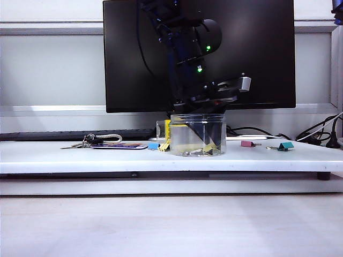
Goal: Take the clips out of the round transparent plastic box and place them on the table.
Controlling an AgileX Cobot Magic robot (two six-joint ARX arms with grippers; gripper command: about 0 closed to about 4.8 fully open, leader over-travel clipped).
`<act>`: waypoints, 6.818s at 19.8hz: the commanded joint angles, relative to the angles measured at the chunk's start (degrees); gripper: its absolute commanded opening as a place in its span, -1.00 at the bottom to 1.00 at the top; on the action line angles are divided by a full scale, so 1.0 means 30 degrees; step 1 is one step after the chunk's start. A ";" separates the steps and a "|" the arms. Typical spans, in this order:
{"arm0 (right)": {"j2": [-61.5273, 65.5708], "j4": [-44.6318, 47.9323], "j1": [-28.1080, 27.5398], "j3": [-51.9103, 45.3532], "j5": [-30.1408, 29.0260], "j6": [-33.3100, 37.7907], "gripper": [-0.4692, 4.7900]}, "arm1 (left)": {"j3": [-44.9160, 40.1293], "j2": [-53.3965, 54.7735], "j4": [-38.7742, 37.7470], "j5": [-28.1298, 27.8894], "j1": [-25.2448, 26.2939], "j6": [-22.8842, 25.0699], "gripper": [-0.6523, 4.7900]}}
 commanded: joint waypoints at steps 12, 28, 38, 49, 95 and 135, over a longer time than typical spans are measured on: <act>-0.0044 0.0321 0.0007 0.0029 -0.0066 0.0015 -0.38 | 0.0022 -0.0342 -0.1800 -0.1749 -0.0015 0.0918 -0.08; -0.0051 0.0328 0.0007 0.0029 -0.0488 0.0015 -0.38 | -0.0124 -0.0240 -0.2477 -0.2747 -0.0022 0.1749 -0.09; -0.0044 0.0495 0.0007 0.0029 -0.0488 0.0015 -0.38 | -0.0124 0.0568 -0.2033 -0.2149 -0.0044 0.1537 -0.38; -0.0051 0.0605 0.0007 0.0029 -0.0495 0.0022 -0.38 | 0.0022 0.0175 -0.1887 -0.2324 -0.0058 0.1253 -0.58; -0.0051 0.1115 0.0007 -0.0379 -0.0984 0.0022 -0.38 | -0.0153 0.0415 -0.1996 -0.1086 0.0299 0.1894 -0.50; -0.0051 0.1158 0.0007 -0.0393 -0.1333 0.0022 -0.38 | -0.0153 0.0561 -0.2178 -0.0226 0.0255 0.1734 -0.64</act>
